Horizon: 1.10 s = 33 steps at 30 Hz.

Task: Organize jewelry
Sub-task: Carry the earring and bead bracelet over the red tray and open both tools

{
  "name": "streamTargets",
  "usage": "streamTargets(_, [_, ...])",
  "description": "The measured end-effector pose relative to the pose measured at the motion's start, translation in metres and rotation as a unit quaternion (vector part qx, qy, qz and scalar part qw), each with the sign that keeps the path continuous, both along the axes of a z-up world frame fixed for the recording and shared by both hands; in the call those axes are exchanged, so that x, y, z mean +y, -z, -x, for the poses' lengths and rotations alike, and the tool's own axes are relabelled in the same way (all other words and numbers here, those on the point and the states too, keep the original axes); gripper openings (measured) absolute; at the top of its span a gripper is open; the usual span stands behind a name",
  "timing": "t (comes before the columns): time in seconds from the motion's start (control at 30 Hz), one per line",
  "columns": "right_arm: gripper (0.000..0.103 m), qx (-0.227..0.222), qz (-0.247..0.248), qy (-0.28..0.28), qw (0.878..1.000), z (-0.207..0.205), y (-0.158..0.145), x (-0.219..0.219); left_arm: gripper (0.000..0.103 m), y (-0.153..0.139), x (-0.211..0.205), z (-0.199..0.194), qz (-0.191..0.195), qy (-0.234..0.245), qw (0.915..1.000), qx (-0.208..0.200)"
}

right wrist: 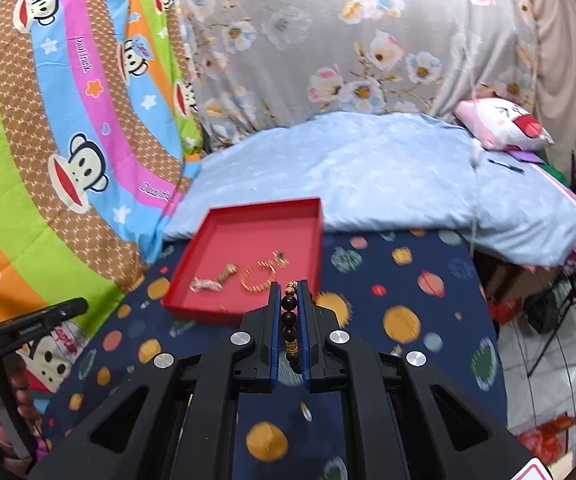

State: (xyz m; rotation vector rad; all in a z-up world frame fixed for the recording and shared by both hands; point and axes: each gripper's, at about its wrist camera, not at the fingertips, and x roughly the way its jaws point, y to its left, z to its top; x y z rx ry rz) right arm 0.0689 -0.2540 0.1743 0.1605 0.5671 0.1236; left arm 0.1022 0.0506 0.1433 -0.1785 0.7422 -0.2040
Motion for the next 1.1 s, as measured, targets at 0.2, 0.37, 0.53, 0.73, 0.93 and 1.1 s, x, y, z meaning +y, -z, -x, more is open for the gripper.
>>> streamTargets(0.2, [0.007,-0.013,-0.008,-0.029,0.999,-0.054,-0.020,0.015,0.019,-0.024,-0.023,-0.042,-0.017,0.027,0.9993,-0.020])
streamTargets(0.37, [0.007,0.001,-0.023,-0.054,0.998,-0.112,-0.023,0.030,0.019,-0.036,-0.044,-0.087,-0.024,0.045,0.9980,-0.037])
streamTargets(0.53, [0.007,0.023,-0.022,-0.069,0.997,-0.177,-0.011,0.044,0.019,-0.031,-0.061,-0.144,-0.028,0.041,0.9982,-0.034])
streamTargets(0.73, [0.007,0.051,-0.024,-0.083,0.995,-0.246,0.018,0.061,0.018,-0.008,-0.075,-0.218,-0.020,0.041,0.9990,-0.004])
streamTargets(0.93, [0.008,0.101,-0.007,-0.089,0.991,-0.298,0.072,0.073,0.018,0.042,-0.093,-0.278,-0.044,0.041,0.9970,0.048])
streamTargets(1.1, [0.008,0.147,0.054,-0.058,0.986,-0.318,0.105,0.072,0.019,0.080,-0.100,-0.299,-0.061,0.040,0.9934,0.088])
